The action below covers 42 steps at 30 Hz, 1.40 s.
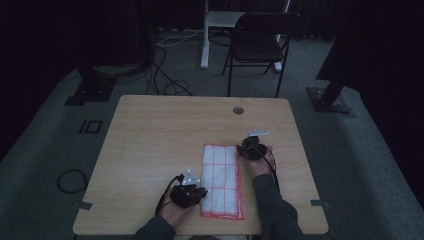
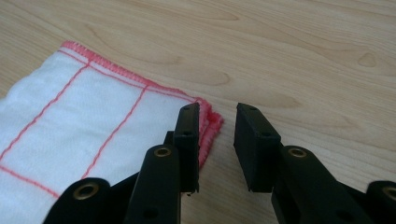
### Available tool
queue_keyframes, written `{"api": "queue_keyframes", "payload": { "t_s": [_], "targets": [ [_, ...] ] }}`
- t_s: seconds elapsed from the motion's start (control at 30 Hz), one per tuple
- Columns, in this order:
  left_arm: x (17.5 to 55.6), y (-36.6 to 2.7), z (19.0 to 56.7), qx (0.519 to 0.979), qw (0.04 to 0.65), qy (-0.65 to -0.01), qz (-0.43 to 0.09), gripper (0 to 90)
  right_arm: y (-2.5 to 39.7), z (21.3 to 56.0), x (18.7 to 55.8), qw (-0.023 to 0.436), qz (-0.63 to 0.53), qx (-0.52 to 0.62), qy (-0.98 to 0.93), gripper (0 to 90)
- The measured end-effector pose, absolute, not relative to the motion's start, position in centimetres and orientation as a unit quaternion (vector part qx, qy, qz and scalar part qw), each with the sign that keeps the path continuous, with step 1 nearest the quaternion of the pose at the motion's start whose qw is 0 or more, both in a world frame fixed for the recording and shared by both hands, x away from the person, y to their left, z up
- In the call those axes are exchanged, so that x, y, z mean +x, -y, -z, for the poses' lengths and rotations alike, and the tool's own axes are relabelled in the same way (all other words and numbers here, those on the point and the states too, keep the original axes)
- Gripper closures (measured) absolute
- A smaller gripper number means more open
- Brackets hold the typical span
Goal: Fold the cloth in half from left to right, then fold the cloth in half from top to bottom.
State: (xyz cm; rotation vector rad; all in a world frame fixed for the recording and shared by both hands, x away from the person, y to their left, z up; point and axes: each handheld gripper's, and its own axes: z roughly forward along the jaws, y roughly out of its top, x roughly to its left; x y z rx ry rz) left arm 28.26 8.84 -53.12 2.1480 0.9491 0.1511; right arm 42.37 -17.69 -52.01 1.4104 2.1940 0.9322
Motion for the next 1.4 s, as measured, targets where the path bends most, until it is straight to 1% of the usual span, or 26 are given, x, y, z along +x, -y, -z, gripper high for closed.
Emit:
{"api": "queue_keyframes", "payload": {
  "t_s": [0.23, 0.27, 0.43, 0.57, 0.93, 1.03, 1.23, 1.4],
  "targets": [
    [31.2, -10.0, 51.5, 0.819, 0.404, -0.395, -0.099, 78.8, 17.8, 52.3, 42.1, 0.176, -0.335, 0.499, -0.779, 68.6],
    [31.2, -10.0, 51.5, 0.819, 0.404, -0.395, -0.099, 78.3, 17.8, 52.3, 42.1, 0.176, -0.335, 0.499, -0.779, 68.6],
    [33.5, -10.0, 51.1, 0.806, 0.412, -0.41, -0.11, 75.3, 17.6, 52.5, 42.2, 0.173, -0.34, 0.498, -0.779, 66.7],
    [34.7, -9.6, 51.0, 0.804, 0.418, -0.406, -0.121, 73.1, 17.6, 52.6, 42.2, 0.169, -0.342, 0.5, -0.778, 64.7],
    [37.0, -8.9, 51.5, 0.799, 0.417, -0.413, -0.133, 68.5, 17.9, 52.9, 42.1, 0.165, -0.347, 0.501, -0.776, 61.6],
    [37.7, -8.9, 51.9, 0.795, 0.414, -0.423, -0.134, 67.2, 17.9, 53.0, 42.2, 0.161, -0.351, 0.501, -0.774, 61.4],
    [39.3, -8.6, 52.2, 0.788, 0.405, -0.442, -0.139, 61.4, 17.8, 52.8, 42.3, 0.16, -0.357, 0.503, -0.771, 59.4],
    [40.5, -8.5, 52.3, 0.784, 0.398, -0.455, -0.14, 60.0, 17.9, 52.8, 42.7, 0.16, -0.361, 0.509, -0.765, 58.4]
  ]
}}
